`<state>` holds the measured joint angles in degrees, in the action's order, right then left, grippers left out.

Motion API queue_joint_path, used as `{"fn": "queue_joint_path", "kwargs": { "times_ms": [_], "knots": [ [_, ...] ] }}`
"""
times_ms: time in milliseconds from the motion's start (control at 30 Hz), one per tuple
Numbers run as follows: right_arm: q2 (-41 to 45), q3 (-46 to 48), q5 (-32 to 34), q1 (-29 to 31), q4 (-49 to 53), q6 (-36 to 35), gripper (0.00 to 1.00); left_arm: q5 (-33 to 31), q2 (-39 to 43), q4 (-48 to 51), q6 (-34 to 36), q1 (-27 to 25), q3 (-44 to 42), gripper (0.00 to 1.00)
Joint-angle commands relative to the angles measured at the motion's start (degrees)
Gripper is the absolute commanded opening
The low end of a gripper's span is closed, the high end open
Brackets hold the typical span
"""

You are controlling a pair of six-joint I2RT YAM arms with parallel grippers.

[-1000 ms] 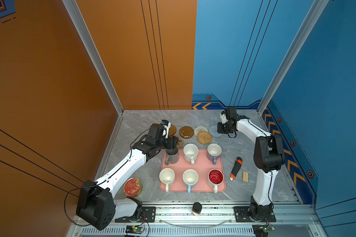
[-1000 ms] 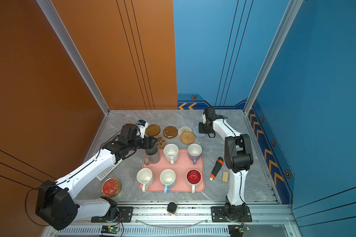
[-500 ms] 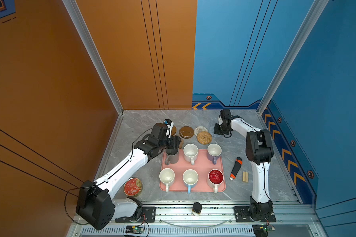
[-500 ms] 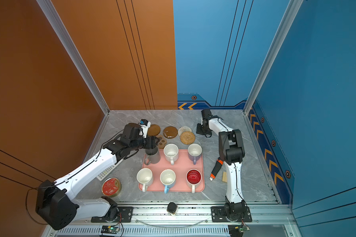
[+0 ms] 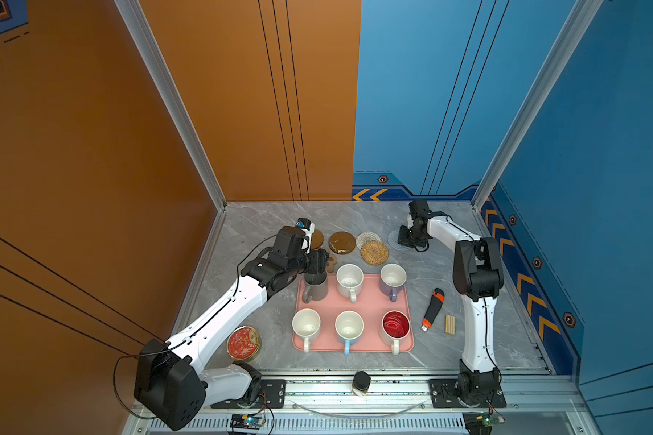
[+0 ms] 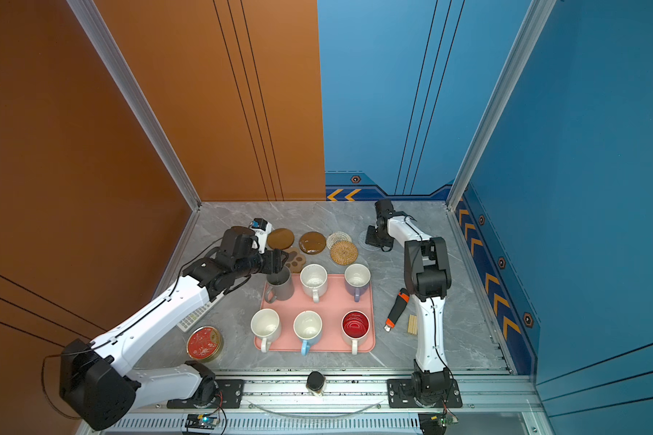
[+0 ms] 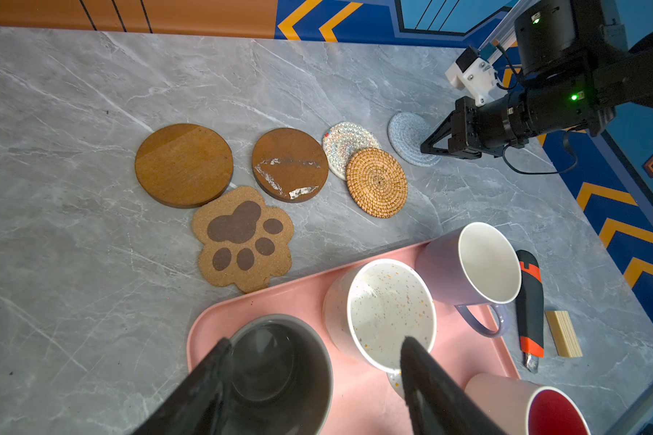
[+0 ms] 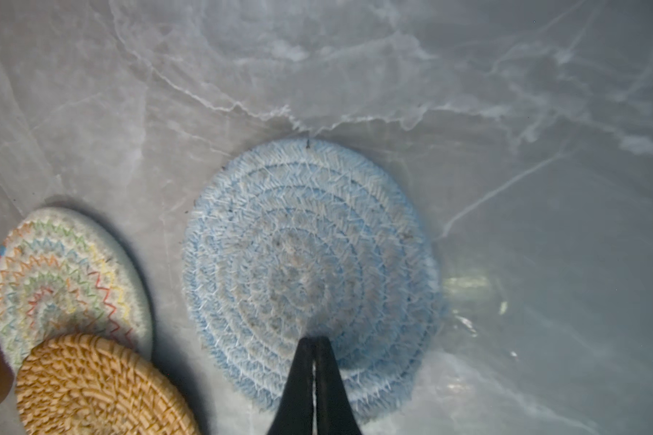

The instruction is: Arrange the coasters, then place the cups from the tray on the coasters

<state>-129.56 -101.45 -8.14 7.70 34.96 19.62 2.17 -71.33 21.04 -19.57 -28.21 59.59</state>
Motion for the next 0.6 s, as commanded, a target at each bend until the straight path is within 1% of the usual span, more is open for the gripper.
{"fn": "queue_joint_path", "kwargs": {
  "times_ms": [0,100,333,567],
  "knots": [
    [0.96,3.51,3.46,-1.58,4.94,0.93,0.0,-1.93,1.71,1.52,-0.38,-0.52,-0.18,0.72],
    [2.45,5.87,3.86,-2.36,4.96,0.78,0.0,-2.17,2.2,1.52,-0.46,-0.49,-1.93,0.72],
    [5.66,10.86,5.05,-3.65,4.87,0.09,0.0,-2.25,2.52,1.47,-0.81,-0.53,-2.64,0.72],
    [6.07,11.2,4.88,-4.69,4.86,-0.1,0.0,-2.22,3.11,1.53,-0.9,-0.6,-3.07,0.72]
  ]
}}
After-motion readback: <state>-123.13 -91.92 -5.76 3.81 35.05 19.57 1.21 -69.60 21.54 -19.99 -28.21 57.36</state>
